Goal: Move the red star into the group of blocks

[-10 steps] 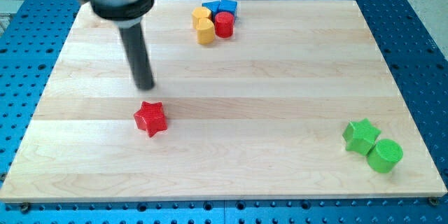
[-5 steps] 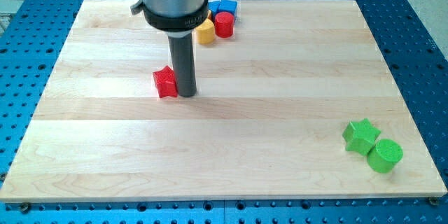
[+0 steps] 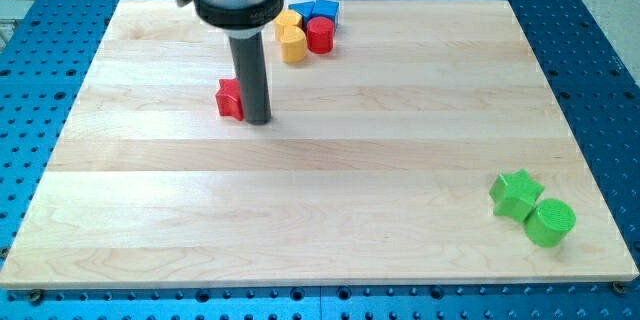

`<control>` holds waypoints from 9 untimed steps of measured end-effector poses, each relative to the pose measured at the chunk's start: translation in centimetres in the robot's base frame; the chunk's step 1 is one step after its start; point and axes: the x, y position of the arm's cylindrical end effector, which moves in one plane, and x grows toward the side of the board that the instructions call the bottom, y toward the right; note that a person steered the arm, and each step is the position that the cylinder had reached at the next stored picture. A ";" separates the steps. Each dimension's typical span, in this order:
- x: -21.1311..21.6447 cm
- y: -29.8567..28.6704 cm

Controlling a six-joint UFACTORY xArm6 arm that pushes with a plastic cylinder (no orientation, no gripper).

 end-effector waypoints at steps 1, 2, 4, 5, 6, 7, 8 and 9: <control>4.5 -8.1; 1.4 -8.7; -3.1 1.9; -0.3 1.1; 1.0 4.5; -5.9 5.3; -7.6 4.0; -2.8 3.1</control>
